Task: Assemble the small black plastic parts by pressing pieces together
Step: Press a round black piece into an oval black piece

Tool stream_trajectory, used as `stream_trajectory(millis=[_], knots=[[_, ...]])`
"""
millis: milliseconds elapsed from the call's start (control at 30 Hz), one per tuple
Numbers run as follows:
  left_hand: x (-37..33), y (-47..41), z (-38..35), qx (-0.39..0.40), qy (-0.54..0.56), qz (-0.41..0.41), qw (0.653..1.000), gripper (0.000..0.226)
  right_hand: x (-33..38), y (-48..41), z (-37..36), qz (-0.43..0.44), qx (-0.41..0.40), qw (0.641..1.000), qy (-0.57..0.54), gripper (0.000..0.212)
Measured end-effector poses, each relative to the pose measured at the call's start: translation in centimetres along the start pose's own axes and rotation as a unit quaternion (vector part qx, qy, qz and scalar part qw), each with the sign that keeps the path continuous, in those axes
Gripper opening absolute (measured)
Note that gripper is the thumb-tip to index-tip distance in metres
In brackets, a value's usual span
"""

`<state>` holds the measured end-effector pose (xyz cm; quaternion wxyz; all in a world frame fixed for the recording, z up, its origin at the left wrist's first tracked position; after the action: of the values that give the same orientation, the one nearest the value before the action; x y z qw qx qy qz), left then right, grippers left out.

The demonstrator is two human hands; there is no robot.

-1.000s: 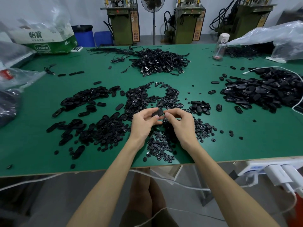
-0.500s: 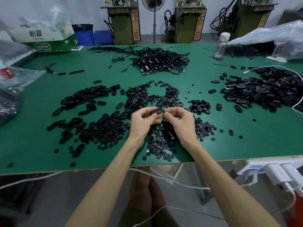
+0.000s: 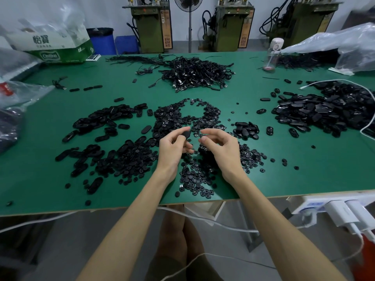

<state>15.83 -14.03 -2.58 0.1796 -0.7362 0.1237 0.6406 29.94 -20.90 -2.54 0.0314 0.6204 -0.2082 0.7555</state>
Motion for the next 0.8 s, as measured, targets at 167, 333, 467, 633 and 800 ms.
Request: stream_trajectory(millis=[167, 333, 467, 633, 800], knots=[[-0.10, 0.08, -0.07, -0.001, -0.007, -0.002, 1.000, 0.026, -0.06, -0.03, 0.02, 0.002, 0.000, 1.000, -0.012, 0.013], [-0.05, 0.00, -0.07, -0.001, 0.009, -0.007, 1.000, 0.017, -0.25, 0.02, -0.13, -0.010, -0.001, 0.998, -0.060, 0.010], [0.03, 0.01, -0.06, -0.005, 0.020, -0.011, 1.000, 0.012, -0.33, -0.01, -0.22, -0.018, 0.000, 0.997, -0.076, 0.007], [-0.03, 0.15, -0.12, 0.000, 0.037, -0.021, 0.999, 0.014, -0.32, -0.07, 0.11, 0.001, -0.019, 0.999, -0.037, 0.004], [-0.04, 0.20, -0.13, 0.011, 0.040, -0.023, 0.999, 0.017, -0.35, -0.08, 0.19, -0.013, -0.033, 0.998, -0.050, 0.001]])
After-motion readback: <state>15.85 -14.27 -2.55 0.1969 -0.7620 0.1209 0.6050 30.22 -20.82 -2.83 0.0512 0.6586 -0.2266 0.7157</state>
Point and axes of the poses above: each hand's wrist, its own y-axis away from the middle knuckle, its own z-axis out of the back of the hand, x = y × z, the point moved 1 cm from there along -y, towards the middle knuckle, and after that the axes turned 10 degrees about x, right-handed, at the moved point
